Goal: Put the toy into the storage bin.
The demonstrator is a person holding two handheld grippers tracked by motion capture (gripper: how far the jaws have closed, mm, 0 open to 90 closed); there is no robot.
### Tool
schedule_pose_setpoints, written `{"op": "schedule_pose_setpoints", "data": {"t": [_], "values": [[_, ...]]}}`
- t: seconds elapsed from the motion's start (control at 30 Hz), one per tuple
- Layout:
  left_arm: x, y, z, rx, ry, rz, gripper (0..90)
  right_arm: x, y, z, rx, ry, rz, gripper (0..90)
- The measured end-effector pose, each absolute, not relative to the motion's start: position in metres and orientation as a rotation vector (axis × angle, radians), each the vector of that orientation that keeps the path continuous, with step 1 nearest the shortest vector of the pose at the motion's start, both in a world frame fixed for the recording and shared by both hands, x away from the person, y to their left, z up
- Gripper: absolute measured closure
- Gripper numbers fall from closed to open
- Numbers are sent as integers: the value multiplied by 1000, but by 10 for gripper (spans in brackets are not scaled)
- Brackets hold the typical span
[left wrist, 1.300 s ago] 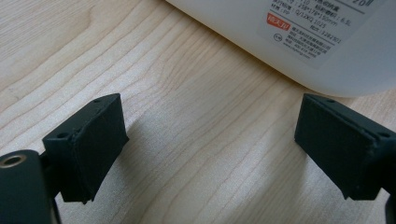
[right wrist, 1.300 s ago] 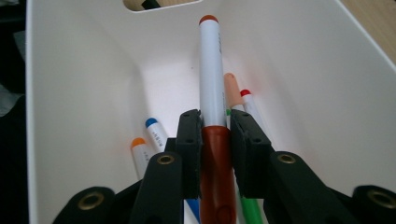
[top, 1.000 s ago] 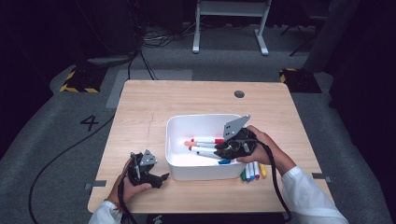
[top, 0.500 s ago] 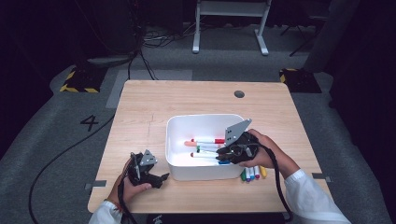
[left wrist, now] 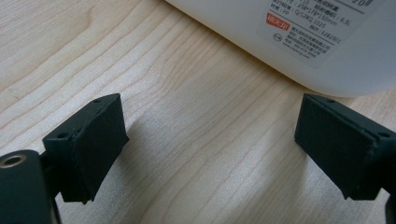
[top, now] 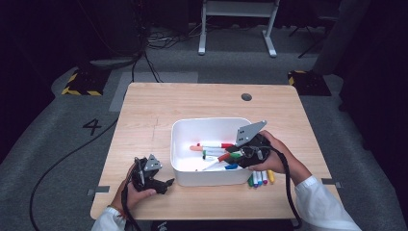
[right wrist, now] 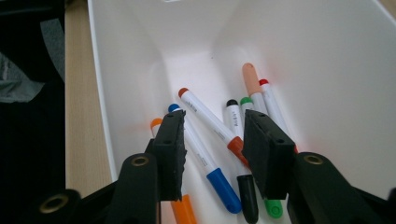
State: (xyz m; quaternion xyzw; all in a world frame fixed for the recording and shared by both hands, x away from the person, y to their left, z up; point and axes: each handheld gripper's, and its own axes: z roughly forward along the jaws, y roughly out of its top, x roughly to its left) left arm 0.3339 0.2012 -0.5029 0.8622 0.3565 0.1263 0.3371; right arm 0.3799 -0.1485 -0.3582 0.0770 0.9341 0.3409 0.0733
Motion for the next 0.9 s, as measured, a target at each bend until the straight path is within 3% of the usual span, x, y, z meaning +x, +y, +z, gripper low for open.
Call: {"op": "schedule_pose_setpoints", "data": {"t": [0.23,0.47,0.73,0.9], "values": [[334,201,-503,2247,929,329,91,379,-170,-347,320,2717,1076,531],[334,201,-503,2247,929,329,91,370,-199,-330,421,2587,1136,415],[334,201,-503,2247,930,329,91,356,-240,-323,501,2479,1165,397],[334,201,-503,2248,929,328,91,348,-263,-336,584,2447,1131,395]]}}
